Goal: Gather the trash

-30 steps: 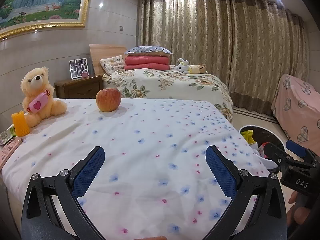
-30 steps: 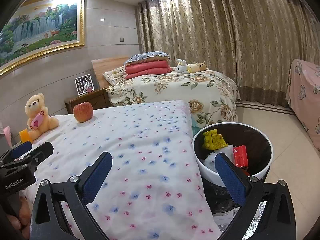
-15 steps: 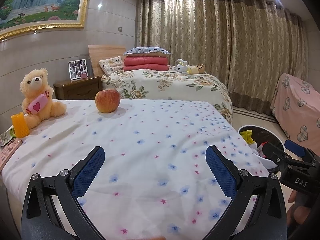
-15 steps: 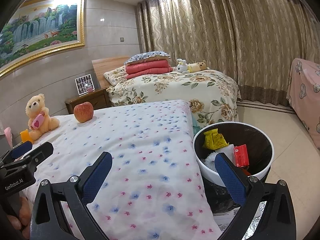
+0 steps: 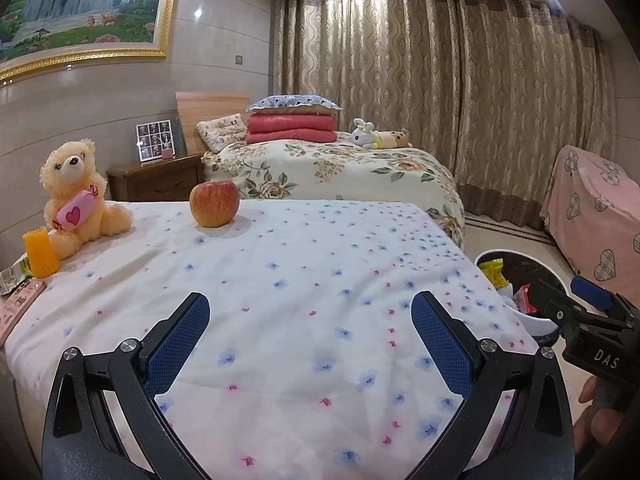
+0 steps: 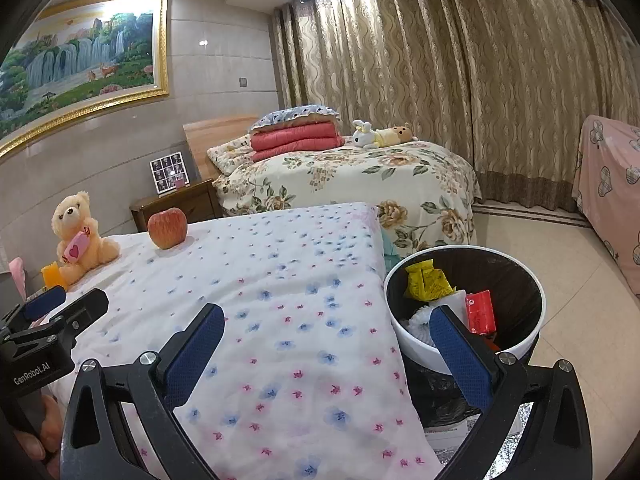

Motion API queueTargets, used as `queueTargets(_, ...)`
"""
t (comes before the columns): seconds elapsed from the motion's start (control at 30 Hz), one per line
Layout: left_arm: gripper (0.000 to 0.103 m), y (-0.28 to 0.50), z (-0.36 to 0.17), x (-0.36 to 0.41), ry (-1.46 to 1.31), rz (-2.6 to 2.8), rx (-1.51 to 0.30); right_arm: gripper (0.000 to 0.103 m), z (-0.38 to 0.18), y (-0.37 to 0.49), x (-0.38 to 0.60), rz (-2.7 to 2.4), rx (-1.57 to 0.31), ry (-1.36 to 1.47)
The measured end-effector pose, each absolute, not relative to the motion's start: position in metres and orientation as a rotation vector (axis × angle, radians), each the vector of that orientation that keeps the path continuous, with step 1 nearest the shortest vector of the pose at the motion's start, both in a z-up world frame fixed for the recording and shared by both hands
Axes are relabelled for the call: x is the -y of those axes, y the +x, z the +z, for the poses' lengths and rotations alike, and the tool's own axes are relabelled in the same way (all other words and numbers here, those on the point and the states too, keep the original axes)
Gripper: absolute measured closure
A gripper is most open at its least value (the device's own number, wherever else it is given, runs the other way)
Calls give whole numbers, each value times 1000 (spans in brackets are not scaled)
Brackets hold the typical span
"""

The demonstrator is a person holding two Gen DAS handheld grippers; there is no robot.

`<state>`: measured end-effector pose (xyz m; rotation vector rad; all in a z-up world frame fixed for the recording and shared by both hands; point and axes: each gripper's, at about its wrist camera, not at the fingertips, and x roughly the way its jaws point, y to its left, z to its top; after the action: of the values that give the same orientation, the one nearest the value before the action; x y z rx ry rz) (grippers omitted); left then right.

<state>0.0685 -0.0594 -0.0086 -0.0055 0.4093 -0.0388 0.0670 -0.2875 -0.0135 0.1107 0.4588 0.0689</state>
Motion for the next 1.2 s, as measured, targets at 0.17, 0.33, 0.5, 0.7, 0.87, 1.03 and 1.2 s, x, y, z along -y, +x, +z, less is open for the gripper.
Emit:
queueTargets(0.17, 0, 68, -9, 60, -5, -39, -414, 0, -12, 67, 288, 68, -456, 113)
queueTargets(0.33, 0, 68, -8, 59, -6, -42, -415, 0, -12, 66, 288, 67, -456, 112)
queueTargets(0.5, 0, 70, -8, 59, -5, -43, -418, 0, -12, 66, 289, 69, -454, 115)
queueTargets(0.7, 0, 70, -8, 60, -2, -46, -419, 0, -12, 66, 289, 68, -456, 116)
queueTargets(0.87, 0, 71, -8, 60, -3, -45, -420, 0, -11, 66, 289, 67, -455, 116)
queueTargets(1.03, 0, 71, -9, 61, 0, -45, -420, 0, -12, 65, 289, 68, -456, 119)
queueTargets(1.2, 0, 71, -10, 61, 0, -47, -422, 0, -12, 65, 288, 67, -455, 119)
